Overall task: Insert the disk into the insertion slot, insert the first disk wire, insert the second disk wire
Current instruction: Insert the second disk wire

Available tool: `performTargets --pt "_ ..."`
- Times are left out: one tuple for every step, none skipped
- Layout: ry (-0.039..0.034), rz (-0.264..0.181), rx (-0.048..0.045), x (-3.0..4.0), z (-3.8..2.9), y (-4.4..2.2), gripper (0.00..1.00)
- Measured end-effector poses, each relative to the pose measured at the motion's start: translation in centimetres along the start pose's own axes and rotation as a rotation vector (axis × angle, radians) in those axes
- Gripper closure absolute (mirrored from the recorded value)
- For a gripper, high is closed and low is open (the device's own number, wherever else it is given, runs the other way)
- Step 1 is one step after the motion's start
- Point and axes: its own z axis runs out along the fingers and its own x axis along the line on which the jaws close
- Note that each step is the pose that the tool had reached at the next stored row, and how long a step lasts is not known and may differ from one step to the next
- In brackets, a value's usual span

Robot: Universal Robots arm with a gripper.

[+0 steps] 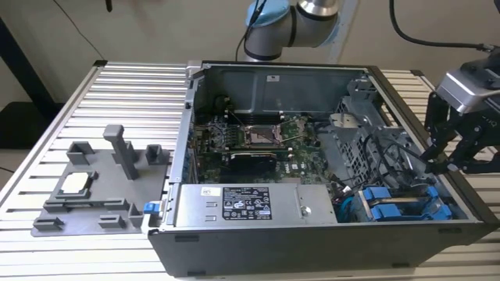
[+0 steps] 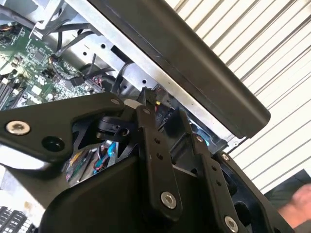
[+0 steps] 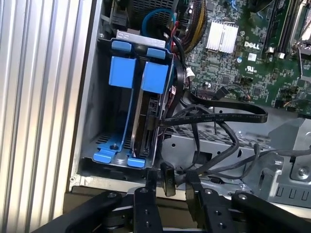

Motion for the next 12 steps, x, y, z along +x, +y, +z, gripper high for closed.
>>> performTargets --pt "0.0002 0.000 -0.0017 0.00 -0.02 0.00 0.64" --pt "0.0008 0.000 -0.0021 -0.01 -0.02 0.01 0.71" --pt "0.0019 0.000 -0.0025 -0.01 -0.02 0.01 0.71" --pt "0.0038 0.000 -0.0031 -0.01 -0.02 0.00 0.71" --pt "0.0060 0.000 -0.0035 -0.01 -0.02 0.00 0.71" --pt "0.0073 0.000 -0.0038 -0.01 -0.02 0.00 0.71" --pt "0.0078 0.000 -0.0041 -0.02 -0.10 0.00 0.71" --pt "0.0080 0.000 -0.0043 -0.03 -0.25 -0.01 0.71" --pt "0.0079 0.000 -0.0045 -0.04 -0.37 -0.02 0.71" --pt "0.0079 0.000 -0.0045 -0.05 -0.47 -0.03 0.71" --pt "0.0081 0.000 -0.0045 -0.05 -0.50 -0.03 0.71" --pt "0.0088 0.000 -0.0047 -0.05 -0.48 -0.03 0.71"
